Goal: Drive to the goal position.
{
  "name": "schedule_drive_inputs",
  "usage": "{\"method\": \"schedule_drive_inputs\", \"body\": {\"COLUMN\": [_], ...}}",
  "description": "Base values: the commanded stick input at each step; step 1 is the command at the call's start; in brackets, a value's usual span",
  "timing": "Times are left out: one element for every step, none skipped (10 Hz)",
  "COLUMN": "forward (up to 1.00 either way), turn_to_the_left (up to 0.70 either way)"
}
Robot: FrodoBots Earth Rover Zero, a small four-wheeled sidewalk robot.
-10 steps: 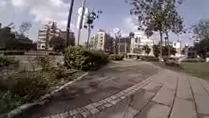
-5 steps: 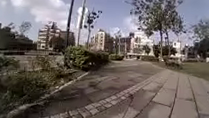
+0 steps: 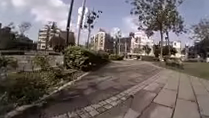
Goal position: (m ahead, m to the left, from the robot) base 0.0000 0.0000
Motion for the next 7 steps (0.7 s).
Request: {"method": "schedule_drive_inputs", "body": {"forward": [0.7, 0.7, 0.7, 0.7, 0.7, 0.7, 0.44], "turn_to_the_left": [-0.35, -0.35, -0.35, -0.35, -0.35, -0.35, -0.22]}}
